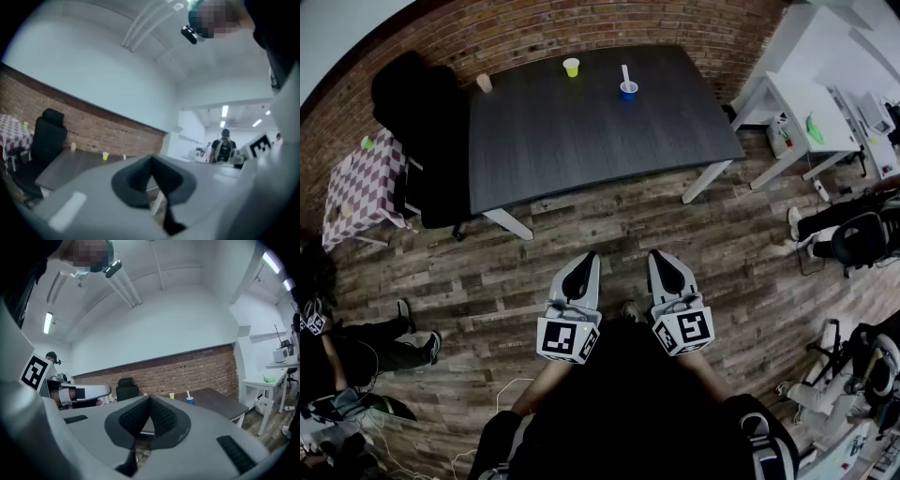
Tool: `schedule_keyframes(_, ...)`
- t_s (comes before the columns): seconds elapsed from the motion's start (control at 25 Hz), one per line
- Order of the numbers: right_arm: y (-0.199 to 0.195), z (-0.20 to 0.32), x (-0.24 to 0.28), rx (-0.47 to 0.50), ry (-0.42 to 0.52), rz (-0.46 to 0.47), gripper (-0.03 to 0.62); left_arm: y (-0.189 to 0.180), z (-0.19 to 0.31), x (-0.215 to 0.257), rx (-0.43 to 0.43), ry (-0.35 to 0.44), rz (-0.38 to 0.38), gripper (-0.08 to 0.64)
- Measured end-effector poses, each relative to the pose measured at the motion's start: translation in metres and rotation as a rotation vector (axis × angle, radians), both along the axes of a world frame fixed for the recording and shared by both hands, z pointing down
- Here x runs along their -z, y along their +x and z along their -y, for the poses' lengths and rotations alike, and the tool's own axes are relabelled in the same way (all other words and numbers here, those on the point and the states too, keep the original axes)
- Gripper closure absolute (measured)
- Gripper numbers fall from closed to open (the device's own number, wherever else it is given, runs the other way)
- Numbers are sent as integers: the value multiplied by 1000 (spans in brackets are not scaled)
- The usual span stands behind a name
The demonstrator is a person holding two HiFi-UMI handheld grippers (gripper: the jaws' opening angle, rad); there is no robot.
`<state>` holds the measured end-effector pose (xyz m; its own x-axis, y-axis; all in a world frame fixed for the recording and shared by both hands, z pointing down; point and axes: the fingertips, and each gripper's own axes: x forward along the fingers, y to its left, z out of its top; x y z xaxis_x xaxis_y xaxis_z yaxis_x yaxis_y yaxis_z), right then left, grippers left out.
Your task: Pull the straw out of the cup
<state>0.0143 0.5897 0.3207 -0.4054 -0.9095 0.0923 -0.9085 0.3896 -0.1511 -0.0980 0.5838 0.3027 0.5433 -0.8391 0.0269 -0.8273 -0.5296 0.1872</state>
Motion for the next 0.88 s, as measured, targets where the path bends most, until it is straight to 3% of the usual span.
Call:
schedule_keyframes(0.64, 35, 8, 3, -17, 11, 34, 586, 34, 8, 0, -7, -6, 1, 555)
schedule_keyframes(0.88, 58, 15, -2, 24, 6, 41, 586, 62, 13, -3, 14, -8, 10, 555)
